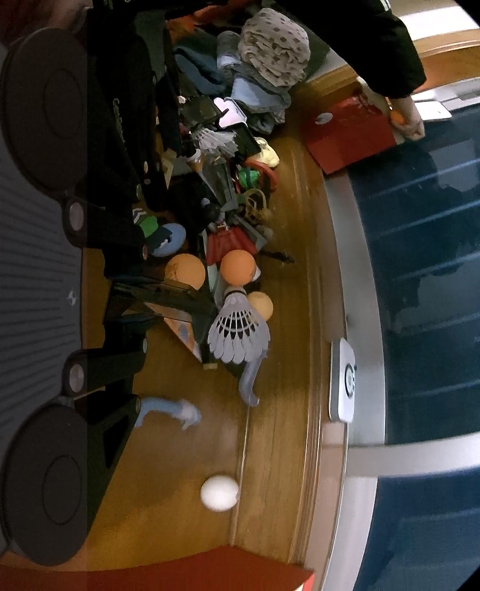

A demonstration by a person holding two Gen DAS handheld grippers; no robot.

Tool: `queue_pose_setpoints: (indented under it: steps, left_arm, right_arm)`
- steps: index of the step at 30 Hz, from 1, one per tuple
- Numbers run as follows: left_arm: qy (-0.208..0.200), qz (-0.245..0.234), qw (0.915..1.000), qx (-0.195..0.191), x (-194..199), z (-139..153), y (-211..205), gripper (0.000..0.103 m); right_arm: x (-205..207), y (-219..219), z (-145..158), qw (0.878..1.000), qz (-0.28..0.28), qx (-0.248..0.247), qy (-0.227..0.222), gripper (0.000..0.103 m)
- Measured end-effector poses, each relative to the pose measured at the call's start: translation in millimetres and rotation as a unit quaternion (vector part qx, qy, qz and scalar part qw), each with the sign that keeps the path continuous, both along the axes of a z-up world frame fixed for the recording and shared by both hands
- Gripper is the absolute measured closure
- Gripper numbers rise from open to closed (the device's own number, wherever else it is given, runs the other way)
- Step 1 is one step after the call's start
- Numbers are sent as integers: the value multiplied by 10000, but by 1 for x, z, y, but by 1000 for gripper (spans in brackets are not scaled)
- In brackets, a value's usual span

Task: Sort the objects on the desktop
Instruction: 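Grasp the dark square case with the right tool while the left tool grasps the beige notched wooden strip, then lift and carry the dark case and wooden strip toward the cardboard box with both tools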

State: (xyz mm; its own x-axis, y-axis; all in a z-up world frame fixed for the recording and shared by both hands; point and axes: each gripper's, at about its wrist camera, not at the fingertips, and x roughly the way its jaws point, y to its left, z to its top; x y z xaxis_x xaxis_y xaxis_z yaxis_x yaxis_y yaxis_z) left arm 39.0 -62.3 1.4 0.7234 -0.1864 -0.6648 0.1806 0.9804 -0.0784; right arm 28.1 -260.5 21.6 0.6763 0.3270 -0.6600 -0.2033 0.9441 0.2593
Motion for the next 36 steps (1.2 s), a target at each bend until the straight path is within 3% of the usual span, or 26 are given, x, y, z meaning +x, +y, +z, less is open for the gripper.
queue_pose_setpoints:
  steps: [15, 36]
  left_arm:
    - [-357, -1120, 9929, 201, -23, 18, -34, 27]
    - [-709, -1472, 9864, 173, -33, 42, -139, 27]
  right_arm:
    - [-53, -21, 9, 9961, -841, -76, -263, 85]
    - [-84, -104, 46, 9924, -951, -198, -759, 85]
